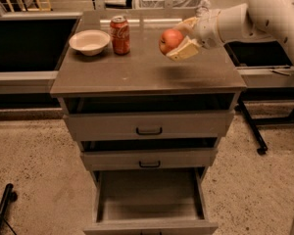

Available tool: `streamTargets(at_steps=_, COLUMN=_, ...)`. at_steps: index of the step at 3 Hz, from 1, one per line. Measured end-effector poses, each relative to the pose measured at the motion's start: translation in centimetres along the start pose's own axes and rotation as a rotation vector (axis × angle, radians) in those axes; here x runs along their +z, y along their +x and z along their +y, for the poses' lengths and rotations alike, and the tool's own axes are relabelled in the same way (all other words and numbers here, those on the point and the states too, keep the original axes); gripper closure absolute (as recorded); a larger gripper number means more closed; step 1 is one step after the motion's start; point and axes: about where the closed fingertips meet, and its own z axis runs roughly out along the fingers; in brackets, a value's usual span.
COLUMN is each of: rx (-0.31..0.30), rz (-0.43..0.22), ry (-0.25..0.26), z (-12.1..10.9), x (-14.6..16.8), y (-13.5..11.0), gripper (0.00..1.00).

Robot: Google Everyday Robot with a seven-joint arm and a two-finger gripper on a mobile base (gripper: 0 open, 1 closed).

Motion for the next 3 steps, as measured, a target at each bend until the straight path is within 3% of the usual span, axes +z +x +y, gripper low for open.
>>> streamTargets(at_steps=1, rx=0.045, rz=0.089, ry=-0.02, z=-0.8, x=1.3, y=2.5, gripper=0.86)
streamTargets(at_steps=2, rx=0.098, rz=0.147, ry=-0.034, z=-0.8, x=1.9, y=4.8, gripper=0.63)
streamTargets(at_steps=3, rx=0.102, rz=0.149, ry=-0.034, z=-0.8, x=1.9, y=4.9, gripper=0.4)
